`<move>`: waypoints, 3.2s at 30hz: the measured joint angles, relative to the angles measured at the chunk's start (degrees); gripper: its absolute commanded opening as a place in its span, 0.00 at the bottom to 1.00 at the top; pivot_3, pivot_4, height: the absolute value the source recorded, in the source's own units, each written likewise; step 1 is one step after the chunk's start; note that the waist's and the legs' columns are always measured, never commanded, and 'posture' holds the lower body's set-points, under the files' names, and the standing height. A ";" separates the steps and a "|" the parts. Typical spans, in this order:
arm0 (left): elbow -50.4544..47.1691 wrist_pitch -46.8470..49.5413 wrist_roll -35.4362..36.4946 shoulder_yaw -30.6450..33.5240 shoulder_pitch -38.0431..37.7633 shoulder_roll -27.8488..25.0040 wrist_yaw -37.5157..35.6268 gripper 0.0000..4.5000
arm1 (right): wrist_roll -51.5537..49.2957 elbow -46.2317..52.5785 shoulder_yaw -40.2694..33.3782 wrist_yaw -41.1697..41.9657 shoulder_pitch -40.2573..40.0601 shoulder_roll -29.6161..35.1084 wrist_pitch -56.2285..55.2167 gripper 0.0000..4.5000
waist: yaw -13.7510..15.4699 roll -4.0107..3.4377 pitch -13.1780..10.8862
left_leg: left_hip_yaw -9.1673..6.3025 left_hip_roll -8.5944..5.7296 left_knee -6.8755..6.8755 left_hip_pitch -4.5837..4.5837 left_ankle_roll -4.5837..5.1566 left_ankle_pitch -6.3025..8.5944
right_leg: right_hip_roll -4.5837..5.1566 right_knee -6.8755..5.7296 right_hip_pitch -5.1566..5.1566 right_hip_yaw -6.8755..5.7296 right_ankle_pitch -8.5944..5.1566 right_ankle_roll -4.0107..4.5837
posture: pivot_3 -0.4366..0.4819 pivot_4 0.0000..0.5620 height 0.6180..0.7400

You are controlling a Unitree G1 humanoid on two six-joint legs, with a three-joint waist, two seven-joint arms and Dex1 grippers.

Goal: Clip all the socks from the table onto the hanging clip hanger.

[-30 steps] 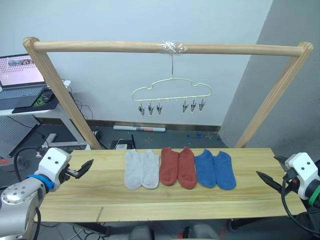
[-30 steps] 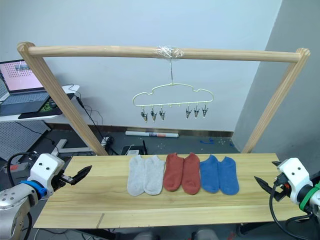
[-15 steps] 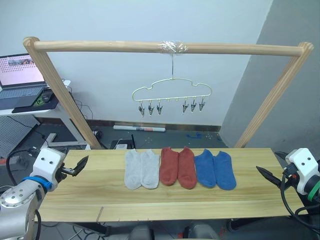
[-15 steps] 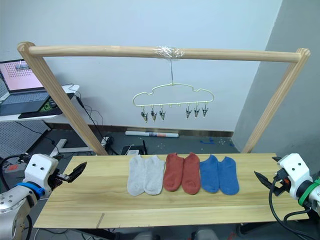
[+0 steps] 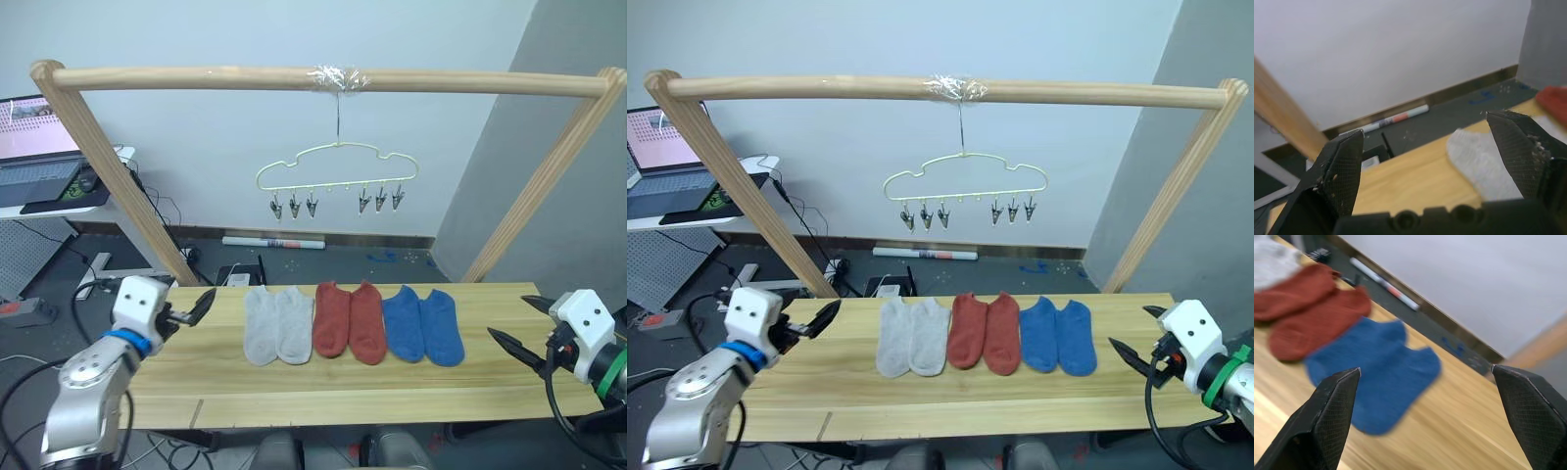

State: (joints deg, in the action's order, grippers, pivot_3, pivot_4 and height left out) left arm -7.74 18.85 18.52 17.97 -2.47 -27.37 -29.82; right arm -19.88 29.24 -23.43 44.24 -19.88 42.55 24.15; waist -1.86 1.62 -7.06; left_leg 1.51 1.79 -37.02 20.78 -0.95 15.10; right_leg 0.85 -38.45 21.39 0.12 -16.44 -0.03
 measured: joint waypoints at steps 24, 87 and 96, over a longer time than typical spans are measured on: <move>5.95 -7.98 -3.94 -8.94 21.75 18.41 15.94 0.80 | -7.29 12.40 19.21 -13.21 23.39 -10.66 11.61 1.00 | -2.85 0.89 -6.23 | 0.27 -0.09 -0.05 0.98 0.00 0.02 | -0.01 -0.14 1.22 0.39 0.19 -0.17 | 0.22 0.50 1.00; 8.48 -12.59 -8.82 -8.74 29.95 18.24 25.73 0.06 | -11.45 5.95 24.53 -7.97 30.74 -9.20 9.96 1.00 | -3.08 0.95 -8.92 | 0.12 -0.11 -0.10 1.87 -0.06 -0.01 | 0.14 -0.12 1.95 0.10 0.28 -0.33 | 0.26 0.53 1.00; 7.80 -12.00 -8.83 -8.65 28.98 18.01 25.63 0.06 | -10.71 6.76 24.53 -8.65 29.90 -9.36 9.94 1.00 | -3.05 0.95 -8.93 | 0.08 -0.12 -0.12 1.87 -0.07 -0.01 | 0.14 -0.16 1.95 0.06 0.28 -0.34 | 0.27 0.53 1.00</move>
State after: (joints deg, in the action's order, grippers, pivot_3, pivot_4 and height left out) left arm 0.06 6.85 9.69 9.32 26.52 -9.36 -4.19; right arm -30.59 36.00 1.11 35.60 10.02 33.19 34.10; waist -4.91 2.57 -15.98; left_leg 1.59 1.67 -37.14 22.65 -1.01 15.08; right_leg 0.99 -38.60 23.34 0.17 -16.16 -0.37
